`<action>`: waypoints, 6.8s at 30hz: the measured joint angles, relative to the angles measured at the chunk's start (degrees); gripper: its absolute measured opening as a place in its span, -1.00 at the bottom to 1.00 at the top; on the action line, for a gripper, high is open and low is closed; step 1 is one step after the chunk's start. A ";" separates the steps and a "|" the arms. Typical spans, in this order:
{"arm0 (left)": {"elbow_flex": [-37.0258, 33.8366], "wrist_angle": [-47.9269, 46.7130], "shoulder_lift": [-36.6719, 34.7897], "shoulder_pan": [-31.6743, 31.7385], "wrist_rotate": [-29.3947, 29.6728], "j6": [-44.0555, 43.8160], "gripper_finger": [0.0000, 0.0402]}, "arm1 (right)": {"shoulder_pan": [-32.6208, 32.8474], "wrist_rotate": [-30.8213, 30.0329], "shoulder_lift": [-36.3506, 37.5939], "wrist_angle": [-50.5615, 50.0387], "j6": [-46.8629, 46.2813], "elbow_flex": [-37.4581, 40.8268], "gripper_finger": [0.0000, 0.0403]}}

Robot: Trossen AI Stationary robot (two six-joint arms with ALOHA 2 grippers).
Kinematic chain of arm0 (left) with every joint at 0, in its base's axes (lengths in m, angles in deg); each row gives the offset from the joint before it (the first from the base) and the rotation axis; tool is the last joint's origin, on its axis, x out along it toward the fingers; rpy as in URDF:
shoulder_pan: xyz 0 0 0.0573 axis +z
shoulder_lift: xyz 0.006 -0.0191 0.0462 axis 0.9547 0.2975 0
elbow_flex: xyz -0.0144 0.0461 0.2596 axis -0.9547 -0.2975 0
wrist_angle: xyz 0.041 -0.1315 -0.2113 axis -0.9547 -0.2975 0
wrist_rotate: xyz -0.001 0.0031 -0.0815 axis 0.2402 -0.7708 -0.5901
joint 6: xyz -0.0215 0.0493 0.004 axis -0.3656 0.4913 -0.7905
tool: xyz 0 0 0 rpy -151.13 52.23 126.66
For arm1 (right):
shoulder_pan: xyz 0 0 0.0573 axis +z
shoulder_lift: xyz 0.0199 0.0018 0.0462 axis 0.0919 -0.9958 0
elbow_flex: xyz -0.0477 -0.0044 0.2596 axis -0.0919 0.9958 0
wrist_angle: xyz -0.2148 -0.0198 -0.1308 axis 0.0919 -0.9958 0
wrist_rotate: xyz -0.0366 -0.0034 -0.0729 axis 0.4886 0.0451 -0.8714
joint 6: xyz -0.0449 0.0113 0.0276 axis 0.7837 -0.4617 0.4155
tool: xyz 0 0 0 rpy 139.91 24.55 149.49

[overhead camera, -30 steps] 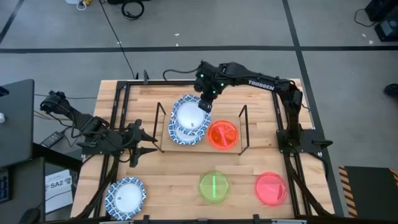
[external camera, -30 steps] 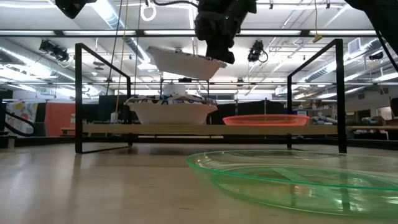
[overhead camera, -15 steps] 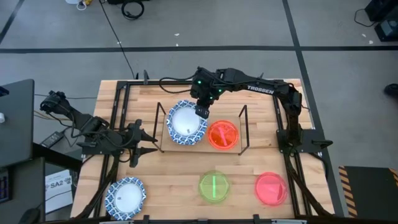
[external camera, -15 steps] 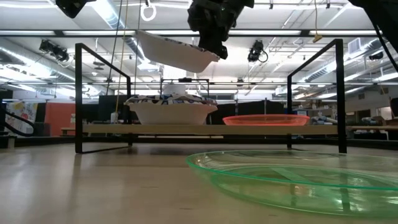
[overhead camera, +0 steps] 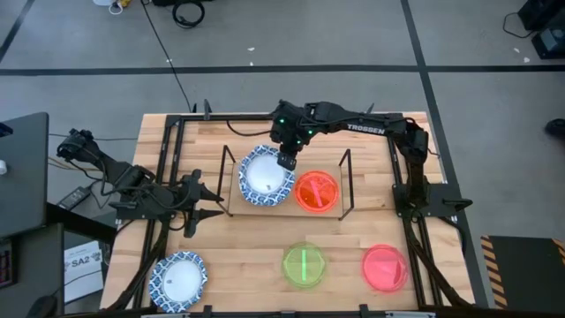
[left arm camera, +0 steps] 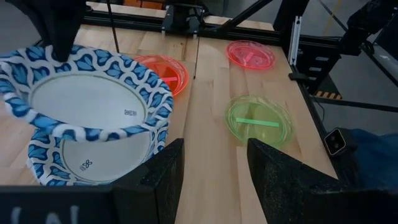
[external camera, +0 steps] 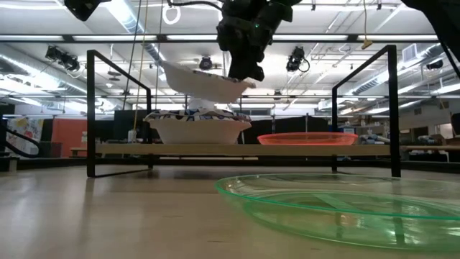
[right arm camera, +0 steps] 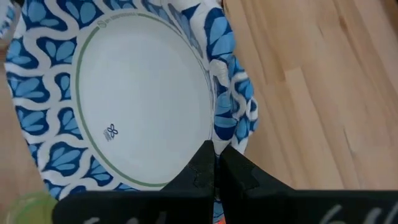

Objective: Place and stack plates onto a shelf
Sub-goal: Stack the blue patterned bowl on top of the blue patterned bowl on the shelf

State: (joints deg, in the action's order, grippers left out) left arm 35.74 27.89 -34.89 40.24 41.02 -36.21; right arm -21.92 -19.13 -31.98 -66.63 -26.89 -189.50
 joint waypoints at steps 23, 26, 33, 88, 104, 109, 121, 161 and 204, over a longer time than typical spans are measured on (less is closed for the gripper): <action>0.02 -0.02 0.02 0.00 0.00 0.07 -0.09 | -0.10 0.13 0.09 9.81 -0.02 8.59 -0.94; 0.02 -0.02 0.02 0.02 -0.01 0.07 -0.09 | -0.26 0.08 0.09 10.41 0.01 8.59 -0.93; 0.02 -0.02 0.02 0.02 -0.02 0.04 -0.09 | -0.74 -0.89 0.09 10.81 -0.78 8.59 -0.86; 0.04 -0.02 0.02 0.00 -0.04 -0.20 -0.09 | -1.44 -14.93 0.09 20.00 2.13 8.52 -0.02; 0.04 0.00 0.02 0.02 -0.03 -0.17 -0.09 | -0.61 -14.45 0.09 23.62 2.17 15.58 -0.03; 0.04 0.00 0.02 0.02 -0.04 -0.17 -0.09 | -0.64 -14.45 0.09 24.92 4.94 15.56 -0.03; 0.04 -0.04 0.04 0.00 -3.08 -3.97 -0.09 | -0.61 -14.43 0.50 20.63 6.44 10.05 -0.03; 0.07 -7.22 0.04 -0.30 -24.60 -13.21 -0.09 | 26.59 -14.43 1.77 3.54 4.90 -1.42 -0.03; 0.07 -21.17 30.02 -19.17 -29.63 -16.92 -0.09 | 32.81 -14.88 1.68 3.59 -2.40 -1.38 -0.03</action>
State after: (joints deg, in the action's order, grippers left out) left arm 35.81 6.72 -4.87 21.07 11.39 -53.13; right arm 10.89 -34.02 -30.29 -63.05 -29.29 -190.88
